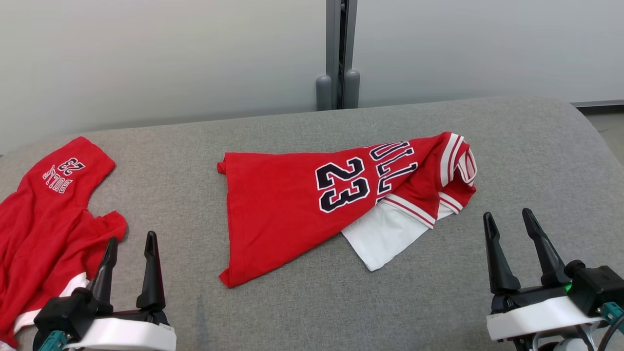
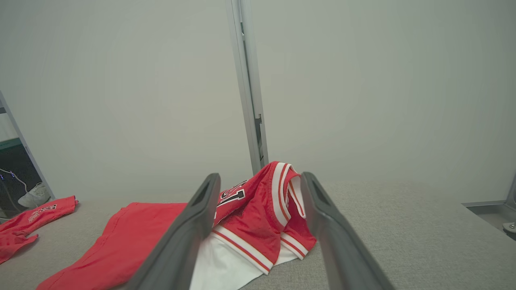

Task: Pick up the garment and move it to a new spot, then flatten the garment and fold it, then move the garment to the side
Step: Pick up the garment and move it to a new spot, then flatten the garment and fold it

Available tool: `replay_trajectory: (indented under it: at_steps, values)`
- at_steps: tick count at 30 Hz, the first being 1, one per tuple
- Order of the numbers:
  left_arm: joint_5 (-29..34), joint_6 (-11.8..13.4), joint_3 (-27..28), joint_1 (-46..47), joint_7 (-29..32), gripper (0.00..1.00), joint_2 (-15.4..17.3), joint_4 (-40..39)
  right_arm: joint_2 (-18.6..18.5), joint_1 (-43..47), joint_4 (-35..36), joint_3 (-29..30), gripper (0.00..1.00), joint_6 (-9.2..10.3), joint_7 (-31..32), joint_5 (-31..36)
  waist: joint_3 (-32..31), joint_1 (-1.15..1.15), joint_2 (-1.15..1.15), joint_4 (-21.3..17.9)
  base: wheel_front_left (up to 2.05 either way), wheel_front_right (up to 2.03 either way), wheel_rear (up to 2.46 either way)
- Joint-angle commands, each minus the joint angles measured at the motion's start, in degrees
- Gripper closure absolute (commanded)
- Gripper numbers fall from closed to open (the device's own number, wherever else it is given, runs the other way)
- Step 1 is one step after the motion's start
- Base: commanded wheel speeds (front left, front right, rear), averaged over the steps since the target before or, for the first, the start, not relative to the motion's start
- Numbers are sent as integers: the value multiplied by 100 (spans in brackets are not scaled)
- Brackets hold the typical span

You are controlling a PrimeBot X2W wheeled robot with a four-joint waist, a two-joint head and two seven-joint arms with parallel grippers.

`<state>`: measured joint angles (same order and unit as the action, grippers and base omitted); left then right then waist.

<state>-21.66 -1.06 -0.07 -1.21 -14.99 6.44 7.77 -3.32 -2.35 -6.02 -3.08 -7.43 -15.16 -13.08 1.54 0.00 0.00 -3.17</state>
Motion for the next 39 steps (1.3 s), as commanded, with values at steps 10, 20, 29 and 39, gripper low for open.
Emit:
replay_trajectory:
  at_steps: [10,20,29,39]
  values:
    - [311,-293,265,30,-16,0,-229,141,-28,29,-51,-40,0,-11,-9,-35,-85,0,0,-44,0,0,0]
    - [413,-401,405,60,-16,0,-299,199,-51,18,-60,-80,0,-11,-9,-28,-57,0,0,-32,0,0,0]
    - [427,-484,417,102,-16,0,-338,257,-81,-73,-343,-352,0,-11,-9,-156,-30,0,0,-44,0,0,0]
    - [327,-542,228,288,-16,0,-347,438,-466,-967,-1560,-1468,0,-11,48,-358,141,0,0,36,0,0,0]
